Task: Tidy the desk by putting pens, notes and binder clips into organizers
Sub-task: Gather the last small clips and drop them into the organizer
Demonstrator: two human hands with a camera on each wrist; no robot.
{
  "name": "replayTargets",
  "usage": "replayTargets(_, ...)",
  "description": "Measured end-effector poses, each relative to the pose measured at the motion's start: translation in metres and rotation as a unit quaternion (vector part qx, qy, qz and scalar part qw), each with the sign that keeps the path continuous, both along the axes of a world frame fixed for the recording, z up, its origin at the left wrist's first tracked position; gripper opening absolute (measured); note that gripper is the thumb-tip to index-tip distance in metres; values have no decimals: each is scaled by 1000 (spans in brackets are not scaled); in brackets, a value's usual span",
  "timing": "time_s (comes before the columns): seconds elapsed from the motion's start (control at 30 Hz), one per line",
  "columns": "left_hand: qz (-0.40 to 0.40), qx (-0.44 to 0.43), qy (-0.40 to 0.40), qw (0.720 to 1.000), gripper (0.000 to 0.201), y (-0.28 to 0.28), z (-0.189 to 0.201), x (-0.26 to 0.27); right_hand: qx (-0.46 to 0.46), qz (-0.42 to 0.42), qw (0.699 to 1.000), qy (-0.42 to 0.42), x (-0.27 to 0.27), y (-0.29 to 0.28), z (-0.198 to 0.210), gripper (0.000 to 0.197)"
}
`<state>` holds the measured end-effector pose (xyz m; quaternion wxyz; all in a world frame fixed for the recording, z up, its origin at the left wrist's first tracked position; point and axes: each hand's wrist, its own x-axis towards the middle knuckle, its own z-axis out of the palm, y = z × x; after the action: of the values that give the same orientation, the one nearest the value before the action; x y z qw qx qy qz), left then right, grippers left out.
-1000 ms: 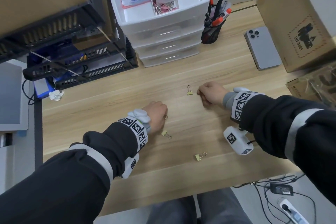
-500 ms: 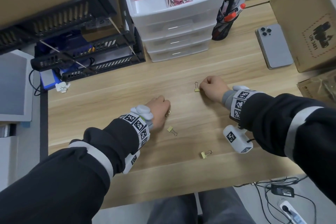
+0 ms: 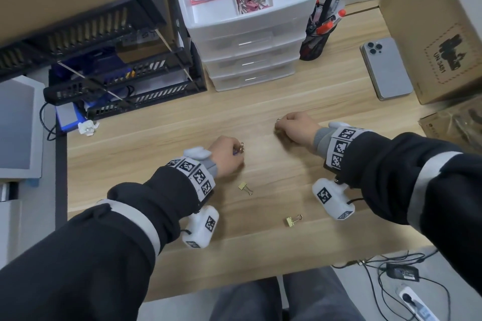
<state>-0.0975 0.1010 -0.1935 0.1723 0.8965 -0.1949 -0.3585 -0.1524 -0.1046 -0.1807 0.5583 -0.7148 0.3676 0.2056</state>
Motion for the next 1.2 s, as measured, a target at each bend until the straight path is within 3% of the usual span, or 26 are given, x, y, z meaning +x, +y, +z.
replayTargets(0.07, 147, -65, 153, 975, 17, -4, 6, 4, 105, -42, 993, 20, 7, 6, 8, 12)
replayTargets(0.13, 306, -136, 295, 895, 15, -10, 15, 3, 164, -78, 983, 23, 15, 11, 22, 14)
replayTargets(0.17, 346, -149, 325, 868, 15, -11, 19, 3, 181, -88, 979, 19, 19, 14, 30, 14)
replayTargets(0.27, 367, -154, 366, 841, 22, -12, 25, 4, 210, -57, 976, 4, 28, 24, 51, 15)
replayTargets(0.4, 403, -206, 417, 788, 47, -10, 21, 11, 220, 14, 975, 14, 30, 41, 64, 18)
replayTargets(0.57, 432, -248, 443, 745, 41, -12, 26, 14, 168, 70, 983, -34, 29, 55, 71, 21)
replayTargets(0.63, 437, -239, 429, 754, 37, -11, 29, 13, 137, 46, 985, -97, 30, 50, 72, 20)
replayTargets(0.7, 419, -208, 411, 782, 42, -9, 31, 10, 78, 18, 987, -137, 30, 36, 70, 16)
replayTargets(0.8, 349, -158, 347, 856, 46, -1, 27, 9, -83, 25, 991, -106, 28, 7, 47, 20)
replayTargets(0.87, 247, -88, 272, 926, 47, 8, 28, 9, -192, 55, 979, -49, 22, -9, 29, 14)
replayTargets(0.93, 145, -2, 196, 970, 52, 15, 30, 5, -243, 83, 966, -13, 16, -16, 13, 6)
replayTargets(1.1, 29, 58, 104, 992, 54, 26, 15, -8, -291, 165, 942, 3, 19, -4, -13, 37)
replayTargets(1.2, -83, 52, 43, 994, 40, 29, 8, -16, -311, 234, 920, 47, 23, -2, -24, 25)
